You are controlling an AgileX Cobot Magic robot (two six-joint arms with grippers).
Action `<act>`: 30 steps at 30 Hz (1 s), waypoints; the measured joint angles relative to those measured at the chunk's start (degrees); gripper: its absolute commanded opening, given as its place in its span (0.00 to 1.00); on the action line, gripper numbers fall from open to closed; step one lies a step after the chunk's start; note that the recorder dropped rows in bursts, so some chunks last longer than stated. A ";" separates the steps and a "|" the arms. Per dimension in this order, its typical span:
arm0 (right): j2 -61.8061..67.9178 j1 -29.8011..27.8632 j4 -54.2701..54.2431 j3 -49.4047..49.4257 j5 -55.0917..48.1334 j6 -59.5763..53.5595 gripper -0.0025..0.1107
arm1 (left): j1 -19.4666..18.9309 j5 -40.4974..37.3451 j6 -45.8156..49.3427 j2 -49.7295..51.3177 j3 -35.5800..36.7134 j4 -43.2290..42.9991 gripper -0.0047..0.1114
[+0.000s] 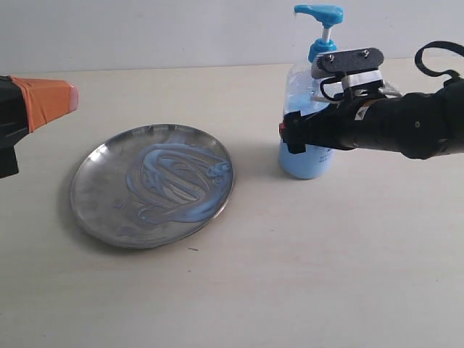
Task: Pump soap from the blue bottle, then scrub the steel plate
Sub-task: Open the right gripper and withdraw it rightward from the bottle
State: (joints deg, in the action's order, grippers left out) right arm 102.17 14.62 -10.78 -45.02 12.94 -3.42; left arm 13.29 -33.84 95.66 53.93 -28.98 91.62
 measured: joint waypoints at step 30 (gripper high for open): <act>-46.64 0.00 0.00 24.29 -3.10 6.46 0.71 | 0.00 -3.03 0.00 0.00 0.00 -0.04 0.04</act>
State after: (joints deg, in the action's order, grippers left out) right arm 55.53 14.62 -10.78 -20.73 9.84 3.04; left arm 13.29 -36.87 95.66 53.93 -28.98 91.59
